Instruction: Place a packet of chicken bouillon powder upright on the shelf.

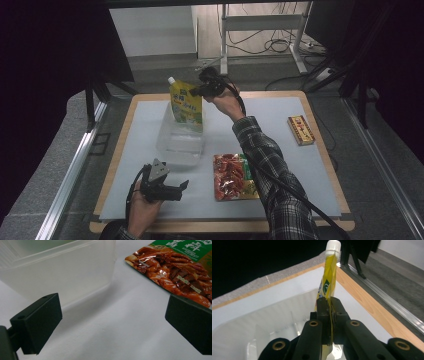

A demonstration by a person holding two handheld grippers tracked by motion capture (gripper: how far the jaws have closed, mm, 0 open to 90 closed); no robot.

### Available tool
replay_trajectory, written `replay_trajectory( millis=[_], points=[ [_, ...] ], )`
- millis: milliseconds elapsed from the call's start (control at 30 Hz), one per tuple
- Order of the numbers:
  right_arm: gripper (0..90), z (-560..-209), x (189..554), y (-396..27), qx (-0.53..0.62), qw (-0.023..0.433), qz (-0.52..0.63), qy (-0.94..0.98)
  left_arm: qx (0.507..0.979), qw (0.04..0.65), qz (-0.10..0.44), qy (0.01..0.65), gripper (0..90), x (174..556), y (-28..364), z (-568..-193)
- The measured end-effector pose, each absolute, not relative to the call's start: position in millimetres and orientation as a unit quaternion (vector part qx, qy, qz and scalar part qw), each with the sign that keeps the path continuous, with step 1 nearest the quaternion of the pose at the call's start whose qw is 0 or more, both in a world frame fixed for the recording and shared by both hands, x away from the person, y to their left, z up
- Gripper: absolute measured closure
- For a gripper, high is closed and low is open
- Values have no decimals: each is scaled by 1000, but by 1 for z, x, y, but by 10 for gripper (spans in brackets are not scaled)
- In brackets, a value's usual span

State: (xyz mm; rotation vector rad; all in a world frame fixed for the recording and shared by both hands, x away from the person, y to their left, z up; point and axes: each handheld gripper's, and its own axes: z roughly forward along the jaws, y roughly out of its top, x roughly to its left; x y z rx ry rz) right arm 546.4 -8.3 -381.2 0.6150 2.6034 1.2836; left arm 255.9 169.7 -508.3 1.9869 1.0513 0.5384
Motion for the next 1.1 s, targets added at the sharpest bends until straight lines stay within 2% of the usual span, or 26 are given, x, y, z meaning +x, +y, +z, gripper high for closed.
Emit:
replay_trajectory(
  millis=[67, 133, 400, 433, 467, 600, 800, 1100],
  points=[
    [824, -381, 546, -10, 213, 87, 429, 873, 786, 404, 213, 416, 5, 256, 170, -508],
    [731, -381, 545, -11, 212, 81, 431, 874, 787, 403, 212, 416, 4, 256, 170, -508],
    [562, -379, 539, -14, 214, 96, 423, 875, 789, 402, 210, 414, 4, 256, 168, -509],
    [562, -379, 539, -14, 214, 96, 423, 875, 789, 402, 210, 414, 4, 256, 168, -509],
    [512, -381, 538, -15, 217, 98, 418, 876, 789, 403, 209, 414, 4, 256, 168, -509],
    [415, -381, 537, -17, 223, 107, 420, 873, 789, 404, 209, 414, 4, 256, 168, -509],
    [313, -380, 531, -19, 214, 122, 417, 875, 791, 403, 203, 412, 7, 257, 167, -511],
    [240, -383, 522, -29, 209, 130, 406, 880, 793, 404, 203, 409, 7, 257, 166, -511]
  ],
)
